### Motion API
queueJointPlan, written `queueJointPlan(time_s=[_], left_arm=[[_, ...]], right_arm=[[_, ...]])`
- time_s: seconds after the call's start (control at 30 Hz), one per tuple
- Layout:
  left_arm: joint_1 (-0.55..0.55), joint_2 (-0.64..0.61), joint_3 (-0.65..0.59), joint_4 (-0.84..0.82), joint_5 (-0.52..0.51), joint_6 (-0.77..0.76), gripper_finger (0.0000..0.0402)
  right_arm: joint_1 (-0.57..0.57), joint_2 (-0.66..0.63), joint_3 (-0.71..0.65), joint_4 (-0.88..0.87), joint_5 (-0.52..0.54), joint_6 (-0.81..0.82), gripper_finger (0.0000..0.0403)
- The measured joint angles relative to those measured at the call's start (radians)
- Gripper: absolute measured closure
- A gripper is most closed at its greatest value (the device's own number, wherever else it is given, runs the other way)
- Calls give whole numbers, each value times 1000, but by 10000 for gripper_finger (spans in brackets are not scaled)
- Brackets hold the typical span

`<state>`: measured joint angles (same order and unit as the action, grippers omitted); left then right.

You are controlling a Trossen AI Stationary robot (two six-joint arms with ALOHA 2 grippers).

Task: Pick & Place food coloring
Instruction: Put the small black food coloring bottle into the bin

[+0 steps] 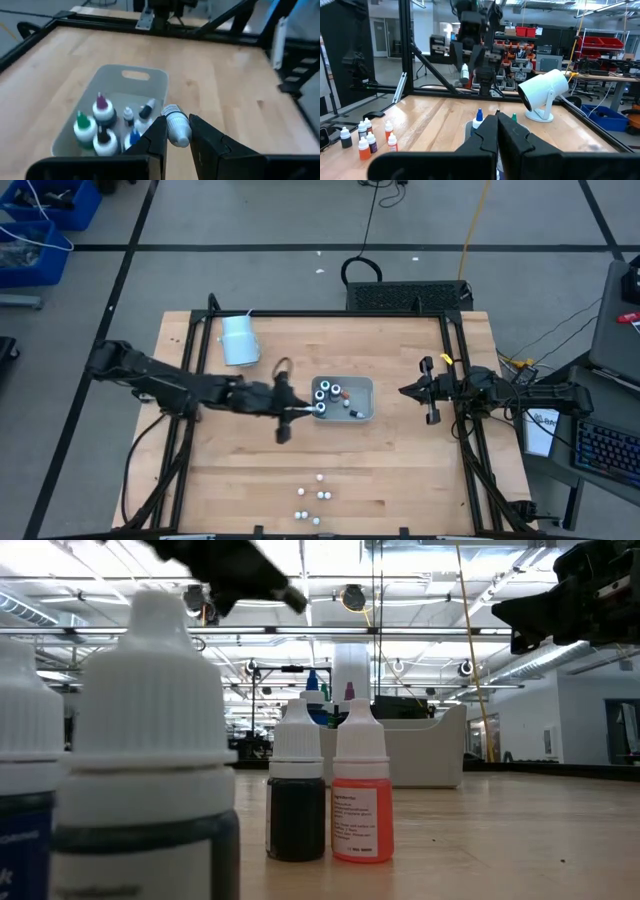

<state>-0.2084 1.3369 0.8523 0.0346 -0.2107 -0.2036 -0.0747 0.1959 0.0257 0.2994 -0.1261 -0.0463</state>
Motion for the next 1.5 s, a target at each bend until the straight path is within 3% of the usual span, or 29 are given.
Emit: queueJointPlan(time_s=[0.4, 0.77, 1.03, 1.2, 1.5], left_arm=[[66, 392, 533, -375, 6, 144, 339], [164, 660, 827, -542, 143, 220, 339], [209, 850, 1042, -745, 150, 252, 339], [210, 923, 1125, -818, 108, 263, 339], [209, 944, 1136, -810, 49, 271, 339]], right_arm=[[0, 0, 0, 0, 0, 0, 403], [0, 2, 0, 28, -1, 23, 403], [0, 2, 0, 48, -1, 38, 403], [0, 3, 0, 47, -5, 37, 403], [0, 6, 0, 40, -5, 35, 403]])
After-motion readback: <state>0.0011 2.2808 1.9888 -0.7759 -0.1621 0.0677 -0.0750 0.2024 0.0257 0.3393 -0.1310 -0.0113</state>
